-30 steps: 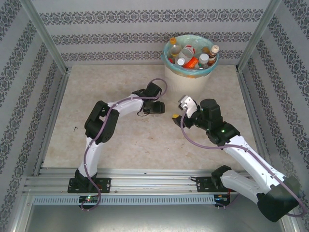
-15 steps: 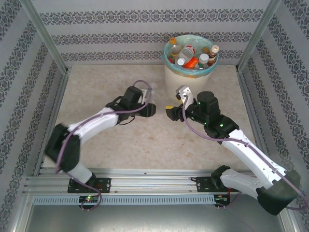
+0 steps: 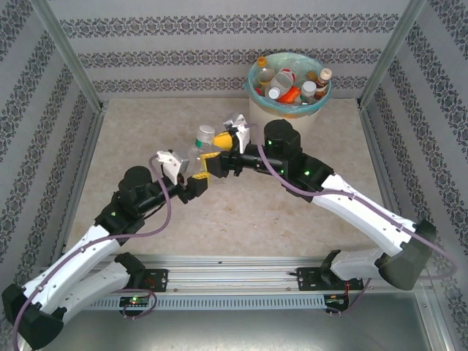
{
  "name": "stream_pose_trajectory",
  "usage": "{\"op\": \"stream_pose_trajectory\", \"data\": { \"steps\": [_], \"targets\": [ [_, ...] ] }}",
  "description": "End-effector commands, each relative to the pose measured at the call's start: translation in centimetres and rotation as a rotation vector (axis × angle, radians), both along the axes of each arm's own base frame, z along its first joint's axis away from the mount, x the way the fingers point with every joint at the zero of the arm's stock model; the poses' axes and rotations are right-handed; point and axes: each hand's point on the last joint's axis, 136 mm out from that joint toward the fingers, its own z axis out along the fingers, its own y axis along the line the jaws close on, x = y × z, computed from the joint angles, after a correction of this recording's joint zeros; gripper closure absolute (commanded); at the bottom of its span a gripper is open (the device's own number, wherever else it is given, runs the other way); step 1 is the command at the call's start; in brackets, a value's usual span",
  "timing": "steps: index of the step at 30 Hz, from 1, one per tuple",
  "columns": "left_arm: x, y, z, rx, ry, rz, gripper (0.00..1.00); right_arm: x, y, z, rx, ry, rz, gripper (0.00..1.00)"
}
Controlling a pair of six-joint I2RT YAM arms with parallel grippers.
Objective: Put the plastic bottles in the bin
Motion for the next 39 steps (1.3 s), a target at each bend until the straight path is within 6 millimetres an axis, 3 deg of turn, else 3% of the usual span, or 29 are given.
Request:
{"op": "stream_pose_trajectory", "data": {
  "steps": [1,9,15,19,22,25,29,34,39],
  "targets": [
    [-1.7,-0.6,1.3,-0.005,-0.113,-0.083,0.43,-0.6,1.4,3.1,0.092,-0.013,0.036,0.29],
    [-2.7,-0.5,1.1,-0.01,-0.12,-0.116,0.45,0.3,2.5,3.6,0.102,-0.029,-0.008,0.36],
    [-2.4,-0.2,1.0,0.002,-0.133,-0.089,0.41,0.6,2.5,3.7,0.099,-0.05,-0.023,0.59],
    [-1.6,-0.2,1.1,-0.007,-0.153,-0.058,0.38,0.4,2.4,3.7,0.085,-0.06,-0.013,0.67],
    [-1.3,-0.4,1.3,-0.014,-0.166,-0.057,0.31,0.3,2.1,3.9,0.085,-0.073,-0.015,0.74],
    [-0.8,0.0,2.1,-0.041,-0.19,-0.018,0.17,0.4,1.5,4.7,0.075,-0.091,-0.023,0.86],
    [0.0,1.8,3.5,-0.091,-0.228,0.097,0.0,2.4,-0.8,6.6,0.059,-0.127,-0.118,0.86],
    [-0.2,4.4,6.3,-0.144,-0.299,0.222,0.0,5.9,-5.0,9.1,0.034,-0.225,-0.285,0.89],
    [-0.7,5.9,8.0,-0.129,-0.359,0.284,0.0,10.9,-9.4,11.2,-0.04,-0.355,-0.505,0.91]
  ]
}}
